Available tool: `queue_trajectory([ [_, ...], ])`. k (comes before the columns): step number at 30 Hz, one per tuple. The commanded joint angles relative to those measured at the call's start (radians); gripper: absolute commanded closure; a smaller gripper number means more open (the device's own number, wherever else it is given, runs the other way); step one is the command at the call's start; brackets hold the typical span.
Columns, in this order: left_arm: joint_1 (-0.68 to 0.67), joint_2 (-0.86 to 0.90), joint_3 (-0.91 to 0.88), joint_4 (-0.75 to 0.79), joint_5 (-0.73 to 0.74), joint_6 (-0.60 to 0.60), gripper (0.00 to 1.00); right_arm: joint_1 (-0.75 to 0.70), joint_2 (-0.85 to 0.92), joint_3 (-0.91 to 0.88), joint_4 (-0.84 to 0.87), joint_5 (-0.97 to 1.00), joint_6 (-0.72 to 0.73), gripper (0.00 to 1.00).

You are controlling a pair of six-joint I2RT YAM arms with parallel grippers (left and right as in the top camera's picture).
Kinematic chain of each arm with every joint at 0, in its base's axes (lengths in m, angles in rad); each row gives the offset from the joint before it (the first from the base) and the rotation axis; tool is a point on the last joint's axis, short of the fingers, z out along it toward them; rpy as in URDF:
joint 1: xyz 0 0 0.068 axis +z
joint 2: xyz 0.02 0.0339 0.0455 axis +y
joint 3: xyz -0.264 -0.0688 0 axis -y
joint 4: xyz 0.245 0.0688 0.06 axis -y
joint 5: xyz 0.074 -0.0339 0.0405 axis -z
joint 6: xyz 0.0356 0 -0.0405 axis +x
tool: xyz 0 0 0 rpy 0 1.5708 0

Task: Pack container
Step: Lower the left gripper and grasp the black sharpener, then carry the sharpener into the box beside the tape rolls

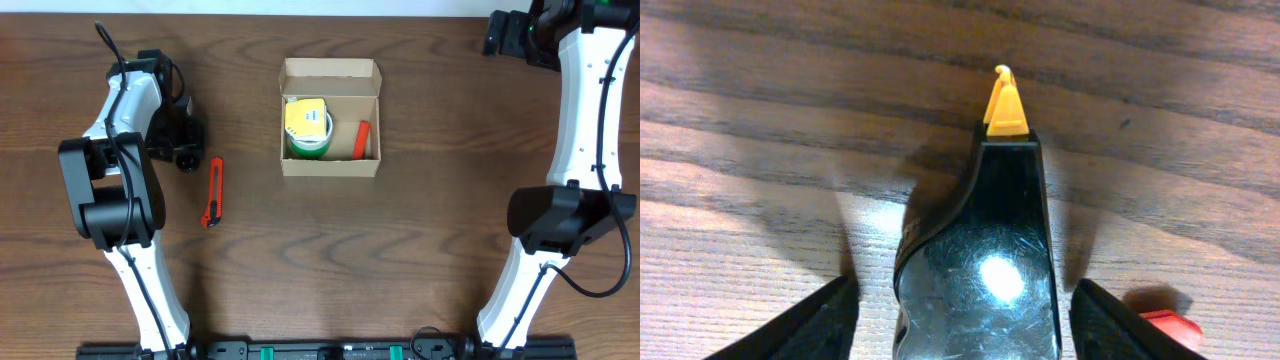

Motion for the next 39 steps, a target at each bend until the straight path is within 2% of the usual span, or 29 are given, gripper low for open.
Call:
queue_trajectory([
  [1,0.002,0.01,-0.002,-0.01,0.003,-0.007,0.35,0.001,-0.012,0.01,-0.001,-0.004,0.01,0.01],
  [11,0.002,0.01,-0.002,-0.014,0.004,-0.008,0.57,0.001,-0.012,0.01,-0.001,-0.004,0.01,0.01],
  [20,0.002,0.01,-0.002,-0.036,0.012,-0.008,0.94,0.001,-0.012,0.01,-0.001,-0.004,0.01,0.01],
  [30,0.001,0.009,0.066,-0.116,0.076,-0.033,0.94,0.001,-0.012,0.01,-0.001,-0.004,0.01,0.01],
  [39,-0.026,0.009,0.299,-0.283,0.075,-0.038,0.94,0.001,-0.012,0.01,-0.001,-0.004,0.01,0.01],
])
